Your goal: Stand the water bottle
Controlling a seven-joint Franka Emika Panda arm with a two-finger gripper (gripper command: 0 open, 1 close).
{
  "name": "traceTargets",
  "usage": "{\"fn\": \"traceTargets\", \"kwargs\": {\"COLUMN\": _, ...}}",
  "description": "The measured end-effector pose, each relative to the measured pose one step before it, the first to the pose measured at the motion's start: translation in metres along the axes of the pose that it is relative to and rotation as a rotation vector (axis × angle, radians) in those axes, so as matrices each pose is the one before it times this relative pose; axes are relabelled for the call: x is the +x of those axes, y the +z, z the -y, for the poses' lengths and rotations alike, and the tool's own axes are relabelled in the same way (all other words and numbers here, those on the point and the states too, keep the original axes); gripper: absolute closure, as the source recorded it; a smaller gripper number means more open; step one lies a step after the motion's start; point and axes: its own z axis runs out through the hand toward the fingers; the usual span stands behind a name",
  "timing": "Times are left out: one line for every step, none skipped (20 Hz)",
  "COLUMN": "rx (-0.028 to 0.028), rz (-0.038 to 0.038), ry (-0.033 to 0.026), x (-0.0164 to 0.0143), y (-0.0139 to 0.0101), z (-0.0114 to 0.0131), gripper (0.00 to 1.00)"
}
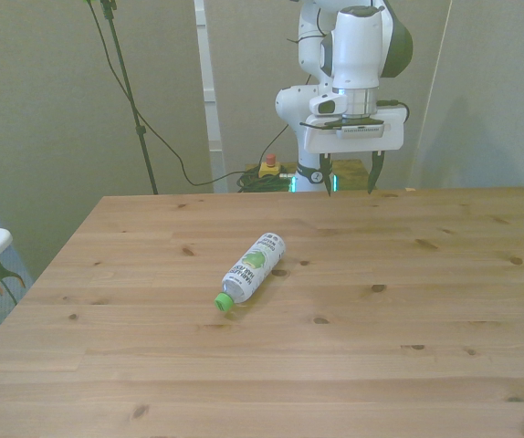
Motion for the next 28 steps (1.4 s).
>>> {"fn": "traceTargets", "kwargs": {"rx": 0.00079, "rz": -0.00059, "ry": -0.00065, "x": 0.00024, "y": 0.00016, "z": 0.00017, "gripper": 0.00}}
{"fn": "traceTargets", "kwargs": {"rx": 0.00868, "rz": -0.00748, "ry": -0.00457, "x": 0.00146, "y": -0.00062, "z": 0.00093, "gripper": 0.00}}
{"fn": "traceTargets", "kwargs": {"rx": 0.01150, "rz": -0.01101, "ry": -0.00105, "x": 0.00171, "y": -0.00179, "z": 0.00249, "gripper": 0.00}}
{"fn": "traceTargets", "kwargs": {"rx": 0.01052, "rz": -0.00972, "ry": 0.00151, "x": 0.00193, "y": -0.00045, "z": 0.00213, "gripper": 0.00}}
{"fn": "traceTargets", "kwargs": {"rx": 0.00891, "rz": -0.00774, "ry": 0.00467, "x": 0.00195, "y": 0.00125, "z": 0.00137, "gripper": 0.00}}
{"fn": "traceTargets", "kwargs": {"rx": 0.00720, "rz": -0.00546, "ry": 0.00748, "x": 0.00239, "y": 0.00223, "z": 0.00053, "gripper": 0.00}}
{"fn": "traceTargets", "kwargs": {"rx": 0.00736, "rz": -0.00535, "ry": 0.01070, "x": 0.00325, "y": 0.00249, "z": 0.00001, "gripper": 0.00}}
{"fn": "traceTargets", "kwargs": {"rx": 0.00915, "rz": -0.00767, "ry": 0.01284, "x": 0.00422, "y": 0.00169, "z": -0.00025, "gripper": 0.00}}
{"fn": "traceTargets", "kwargs": {"rx": 0.00629, "rz": -0.00328, "ry": 0.01454, "x": 0.00479, "y": -0.00001, "z": -0.00014, "gripper": 0.00}}
{"fn": "traceTargets", "kwargs": {"rx": 0.00820, "rz": -0.00301, "ry": 0.01520, "x": 0.00600, "y": -0.00311, "z": 0.00103, "gripper": 0.00}}
{"fn": "traceTargets", "kwargs": {"rx": 0.01029, "rz": -0.00583, "ry": 0.01642, "x": 0.00700, "y": -0.00536, "z": 0.00167, "gripper": 0.00}}
{"fn": "traceTargets", "kwargs": {"rx": 0.00861, "rz": -0.00448, "ry": 0.01803, "x": 0.00754, "y": -0.00679, "z": 0.00185, "gripper": 0.00}}
{"fn": "traceTargets", "kwargs": {"rx": 0.00786, "rz": -0.00030, "ry": 0.01523, "x": 0.00693, "y": -0.00677, "z": 0.00223, "gripper": 0.00}}
{"fn": "traceTargets", "kwargs": {"rx": 0.00326, "rz": -0.00074, "ry": 0.01283, "x": 0.00680, "y": -0.00565, "z": 0.00186, "gripper": 0.00}}
{"fn": "traceTargets", "kwargs": {"rx": 0.00211, "rz": -0.00078, "ry": 0.00937, "x": 0.00611, "y": -0.00443, "z": 0.00192, "gripper": 0.00}}
{"fn": "traceTargets", "kwargs": {"rx": 0.00160, "rz": -0.00105, "ry": 0.00953, "x": 0.00624, "y": -0.00231, "z": 0.00197, "gripper": 0.00}}
{"fn": "traceTargets", "kwargs": {"rx": 0.00196, "rz": -0.00323, "ry": 0.01092, "x": 0.00747, "y": -0.00101, "z": 0.00103, "gripper": 0.00}}
{"fn": "traceTargets", "kwargs": {"rx": -0.00048, "rz": -0.00248, "ry": 0.01369, "x": 0.00918, "y": 0.00043, "z": 0.00044, "gripper": 0.00}}
{"fn": "traceTargets", "kwargs": {"rx": 0.00045, "rz": -0.00338, "ry": 0.01745, "x": 0.01128, "y": 0.00016, "z": -0.00014, "gripper": 0.00}}
{"fn": "traceTargets", "kwargs": {"rx": -0.00019, "rz": -0.00318, "ry": 0.01792, "x": 0.01199, "y": 0.00059, "z": 0.00001, "gripper": 0.00}}
{"fn": "traceTargets", "kwargs": {"rx": -0.00145, "rz": -0.00416, "ry": 0.01582, "x": 0.01209, "y": 0.00108, "z": 0.00037, "gripper": 0.00}}
{"fn": "traceTargets", "kwargs": {"rx": -0.00173, "rz": -0.00455, "ry": 0.01333, "x": 0.01146, "y": 0.00132, "z": 0.00125, "gripper": 0.00}}
{"fn": "traceTargets", "kwargs": {"rx": -0.00224, "rz": -0.00219, "ry": 0.00992, "x": 0.00969, "y": 0.00224, "z": 0.00235, "gripper": 0.00}}
{"fn": "traceTargets", "kwargs": {"rx": -0.00405, "rz": -0.00066, "ry": 0.00830, "x": 0.00862, "y": 0.00301, "z": 0.00251, "gripper": 0.00}}
{"fn": "traceTargets", "kwargs": {"rx": -0.00624, "rz": -0.00033, "ry": 0.00551, "x": 0.00760, "y": 0.00372, "z": 0.00254, "gripper": 0.00}}
{"fn": "traceTargets", "kwargs": {"rx": -0.00853, "rz": -0.00173, "ry": 0.00289, "x": 0.00684, "y": 0.00431, "z": 0.00221, "gripper": 0.00}}
{"fn": "traceTargets", "kwargs": {"rx": -0.00999, "rz": -0.00371, "ry": 0.00124, "x": 0.00669, "y": 0.00475, "z": 0.00135, "gripper": 0.00}}
{"fn": "traceTargets", "kwargs": {"rx": -0.00900, "rz": -0.00523, "ry": 0.00286, "x": 0.00730, "y": 0.00409, "z": 0.00058, "gripper": 0.00}}
